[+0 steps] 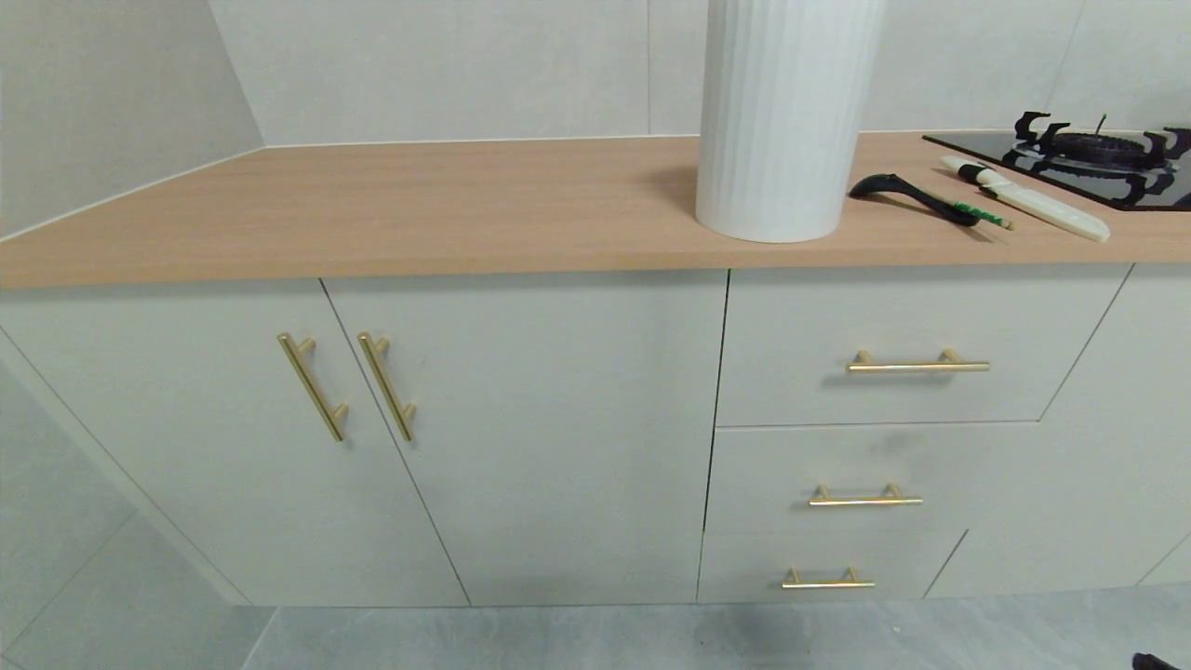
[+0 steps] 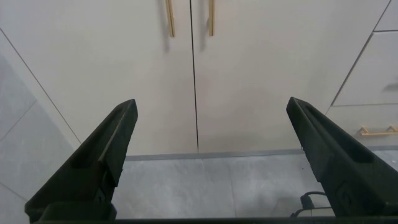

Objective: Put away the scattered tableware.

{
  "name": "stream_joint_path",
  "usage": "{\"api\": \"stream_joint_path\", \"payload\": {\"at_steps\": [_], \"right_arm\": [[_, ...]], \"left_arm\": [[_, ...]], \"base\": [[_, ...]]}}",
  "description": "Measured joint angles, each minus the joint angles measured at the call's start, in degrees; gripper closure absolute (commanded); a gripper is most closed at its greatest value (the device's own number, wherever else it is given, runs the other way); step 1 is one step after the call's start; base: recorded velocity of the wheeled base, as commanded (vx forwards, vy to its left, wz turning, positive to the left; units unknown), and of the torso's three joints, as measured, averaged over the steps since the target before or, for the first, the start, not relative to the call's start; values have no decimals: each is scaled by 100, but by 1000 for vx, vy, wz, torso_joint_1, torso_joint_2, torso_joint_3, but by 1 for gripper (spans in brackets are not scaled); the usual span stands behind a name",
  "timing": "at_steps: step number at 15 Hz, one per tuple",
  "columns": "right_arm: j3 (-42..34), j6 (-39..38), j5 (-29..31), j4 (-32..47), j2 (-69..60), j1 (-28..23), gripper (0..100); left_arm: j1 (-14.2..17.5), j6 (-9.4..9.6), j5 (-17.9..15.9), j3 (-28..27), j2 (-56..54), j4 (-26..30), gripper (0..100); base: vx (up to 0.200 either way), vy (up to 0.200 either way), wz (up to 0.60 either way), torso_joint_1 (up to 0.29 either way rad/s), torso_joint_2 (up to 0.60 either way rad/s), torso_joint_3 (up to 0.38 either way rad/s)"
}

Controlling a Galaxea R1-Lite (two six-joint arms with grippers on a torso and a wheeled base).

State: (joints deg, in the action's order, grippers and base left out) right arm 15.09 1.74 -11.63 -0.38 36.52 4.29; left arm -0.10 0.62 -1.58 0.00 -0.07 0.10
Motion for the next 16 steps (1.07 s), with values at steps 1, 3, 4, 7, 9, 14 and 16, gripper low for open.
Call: {"api": "stream_joint_path", "payload": {"at_steps": [1,3,4,7,9,14,16], "right_arm": [[174,13,0,-27,523,48,0],[513,35,2,-68,1430,116,0],[696,44,4,-77,1860,138,0],[1125,82,105,-295,2927,210,0],[1280,96,384,-725,3574,351,0],[1462,90,660,-2127,5250,577,0],[1448,55,751,-2551,5764,689,0]], "left_arm": [[-1,0,0,0,0,0,0],[-1,-2,2,0,0,0,0],[0,0,0,0,0,0,0],[2,0,-5,-2,0,0,0],[0,0,0,-2,0,0,0],[2,0,0,0,0,0,0],[2,0,-2,0,0,-2,0]], "base": [[0,0,0,0,0,0],[0,0,0,0,0,0],[0,0,0,0,0,0],[0,0,0,0,0,0],[0,0,0,0,0,0],[0,0,0,0,0,0],[0,0,0,0,0,0]]}}
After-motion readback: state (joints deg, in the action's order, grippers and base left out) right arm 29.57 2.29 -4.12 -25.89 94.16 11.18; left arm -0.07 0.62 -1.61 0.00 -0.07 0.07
